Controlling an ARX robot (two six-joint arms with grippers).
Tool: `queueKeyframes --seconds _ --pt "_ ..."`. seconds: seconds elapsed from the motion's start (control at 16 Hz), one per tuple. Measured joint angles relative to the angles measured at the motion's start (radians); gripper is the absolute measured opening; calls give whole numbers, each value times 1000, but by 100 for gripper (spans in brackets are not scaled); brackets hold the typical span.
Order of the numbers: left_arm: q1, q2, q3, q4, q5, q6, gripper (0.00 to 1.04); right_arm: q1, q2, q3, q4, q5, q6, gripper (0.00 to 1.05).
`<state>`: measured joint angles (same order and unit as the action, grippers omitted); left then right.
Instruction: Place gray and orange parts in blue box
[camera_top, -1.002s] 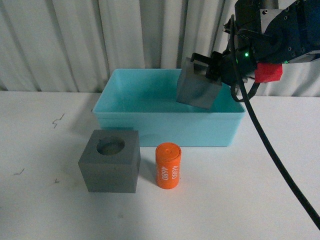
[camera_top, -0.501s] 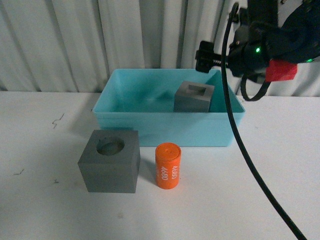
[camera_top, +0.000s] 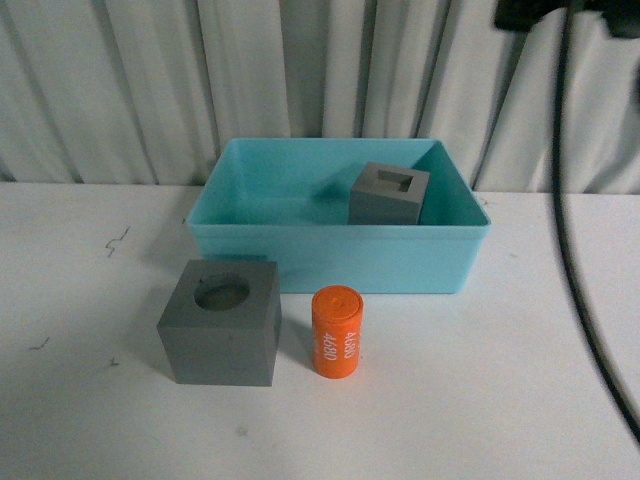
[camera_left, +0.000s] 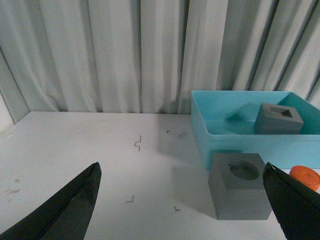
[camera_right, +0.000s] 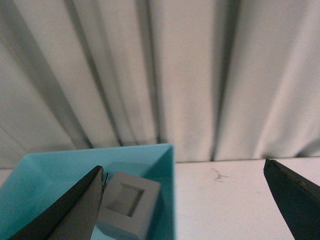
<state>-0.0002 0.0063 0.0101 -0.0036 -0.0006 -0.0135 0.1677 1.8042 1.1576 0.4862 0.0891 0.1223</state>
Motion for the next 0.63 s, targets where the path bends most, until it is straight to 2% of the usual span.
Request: queueKeyframes --seconds 0.38,0.5,0.63 --pt "0 0 0 0 0 0 98 -51 -240 -277 37 43 -11 98" --pt "0 0 0 0 0 0 98 -69 -392 -586 10 125 -11 98" --pt "0 0 0 0 0 0 98 -69 -370 -652 0 124 -12 98"
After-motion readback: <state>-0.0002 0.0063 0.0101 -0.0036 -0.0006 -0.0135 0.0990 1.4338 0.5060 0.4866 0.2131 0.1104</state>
